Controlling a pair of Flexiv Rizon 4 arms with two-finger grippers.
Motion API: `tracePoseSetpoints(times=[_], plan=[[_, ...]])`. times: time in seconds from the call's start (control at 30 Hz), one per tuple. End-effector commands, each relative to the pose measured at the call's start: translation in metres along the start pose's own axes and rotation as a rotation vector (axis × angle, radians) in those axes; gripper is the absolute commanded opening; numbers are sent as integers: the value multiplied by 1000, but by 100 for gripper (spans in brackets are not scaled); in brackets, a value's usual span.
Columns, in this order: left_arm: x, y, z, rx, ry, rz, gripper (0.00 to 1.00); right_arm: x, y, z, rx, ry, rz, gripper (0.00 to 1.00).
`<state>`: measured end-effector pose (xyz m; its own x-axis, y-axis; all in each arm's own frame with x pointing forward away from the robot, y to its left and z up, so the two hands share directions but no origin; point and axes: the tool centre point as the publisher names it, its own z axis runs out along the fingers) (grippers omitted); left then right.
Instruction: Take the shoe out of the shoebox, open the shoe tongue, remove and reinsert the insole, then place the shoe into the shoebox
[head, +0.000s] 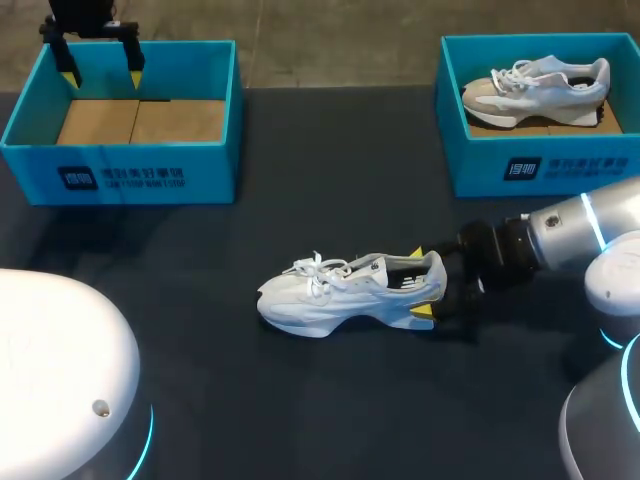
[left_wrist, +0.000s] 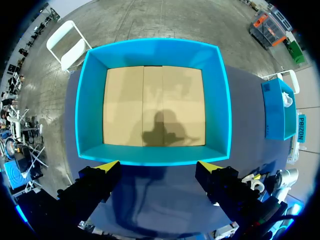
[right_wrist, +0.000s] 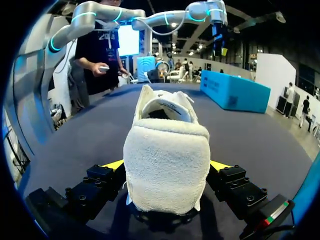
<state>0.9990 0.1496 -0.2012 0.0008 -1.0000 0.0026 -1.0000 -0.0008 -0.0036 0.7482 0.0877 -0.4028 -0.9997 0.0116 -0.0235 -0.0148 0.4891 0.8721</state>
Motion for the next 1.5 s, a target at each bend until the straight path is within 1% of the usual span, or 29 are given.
tracePoseSetpoints(times=[0.03, 0.13, 0.43, 0.77, 0.87, 0.9, 0.93, 0.97, 1.5], plan=[[0, 0, 0, -1, -1, 0, 100, 2, -4, 5, -19, -9, -10, 100], [0, 0, 0, -1, -1, 0, 100, 4, -5, 6, -33, -9, -19, 100], [0, 0, 0, -1, -1, 0, 100, 5, -10, 12, -37, -3, -14, 100], [0, 0, 0, -1, -1, 0, 100, 2, -15, 12, 0, 9, -9, 100], [0, 0, 0, -1, -1, 0, 100, 3, -17, 13, 4, 11, -5, 48], [0, 0, 0, -1, -1, 0, 100, 3, -17, 13, 6, 13, -4, 41], [0, 0, 0, -1, -1, 0, 100, 3, -17, 13, 7, 15, -3, 12], [0, 0, 0, -1, -1, 0, 100, 4, -17, 14, 5, 21, -3, 0], [0, 0, 0, -1, -1, 0, 100, 5, -15, 14, 3, 23, -2, 0]])
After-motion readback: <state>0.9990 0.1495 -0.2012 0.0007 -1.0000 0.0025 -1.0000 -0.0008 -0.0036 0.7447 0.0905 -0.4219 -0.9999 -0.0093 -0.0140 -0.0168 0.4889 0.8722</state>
